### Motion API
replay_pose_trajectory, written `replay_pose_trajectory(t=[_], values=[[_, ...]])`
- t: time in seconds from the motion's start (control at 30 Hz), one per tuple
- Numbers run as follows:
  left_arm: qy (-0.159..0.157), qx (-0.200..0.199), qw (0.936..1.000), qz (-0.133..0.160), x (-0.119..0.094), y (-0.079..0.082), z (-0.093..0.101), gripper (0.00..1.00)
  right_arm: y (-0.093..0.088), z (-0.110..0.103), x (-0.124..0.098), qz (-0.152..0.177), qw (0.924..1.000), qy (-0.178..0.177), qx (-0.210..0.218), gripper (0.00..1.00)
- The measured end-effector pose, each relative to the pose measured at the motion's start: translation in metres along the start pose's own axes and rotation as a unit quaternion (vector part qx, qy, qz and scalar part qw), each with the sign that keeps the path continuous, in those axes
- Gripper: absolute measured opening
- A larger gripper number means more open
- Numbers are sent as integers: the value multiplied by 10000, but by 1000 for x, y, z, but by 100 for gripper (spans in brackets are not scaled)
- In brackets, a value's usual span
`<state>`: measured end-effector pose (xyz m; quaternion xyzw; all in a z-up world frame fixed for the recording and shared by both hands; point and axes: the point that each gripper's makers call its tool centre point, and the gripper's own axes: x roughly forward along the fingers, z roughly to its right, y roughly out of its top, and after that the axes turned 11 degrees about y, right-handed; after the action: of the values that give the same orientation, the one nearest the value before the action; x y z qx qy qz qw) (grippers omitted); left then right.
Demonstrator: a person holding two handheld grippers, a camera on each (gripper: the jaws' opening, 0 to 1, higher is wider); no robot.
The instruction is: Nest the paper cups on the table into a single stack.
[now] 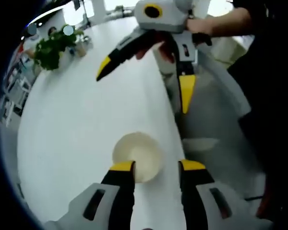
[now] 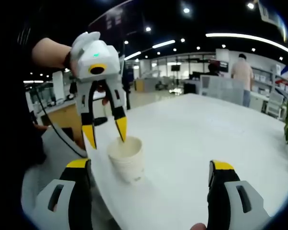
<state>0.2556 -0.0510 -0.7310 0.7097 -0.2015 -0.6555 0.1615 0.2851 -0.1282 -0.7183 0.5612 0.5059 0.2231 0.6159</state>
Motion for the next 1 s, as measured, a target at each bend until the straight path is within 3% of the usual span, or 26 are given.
replay_pose_trajectory(t=[0.17,0.33,0.47,0.7,0.77,1.0], values=[[123,-242,9996,102,-5,-8,-2,40,-3,-2,0,-69,10000,31,33,100],[321,-689,9959,486,-15,-6,-8,46,0,-3,0,-10,9999,12,151,100],[454,-1279,9870,858,-26,-5,-15,52,1,-3,1,-46,9998,7,174,100],[766,-1489,9770,1319,-46,-2,-22,61,9,-4,8,-55,9999,37,153,100],[904,-1619,9714,1480,-51,-2,-26,65,12,-6,10,-87,9999,67,111,100],[1225,-1733,9618,1731,-63,-7,-31,75,17,-8,15,-132,9998,128,33,100]])
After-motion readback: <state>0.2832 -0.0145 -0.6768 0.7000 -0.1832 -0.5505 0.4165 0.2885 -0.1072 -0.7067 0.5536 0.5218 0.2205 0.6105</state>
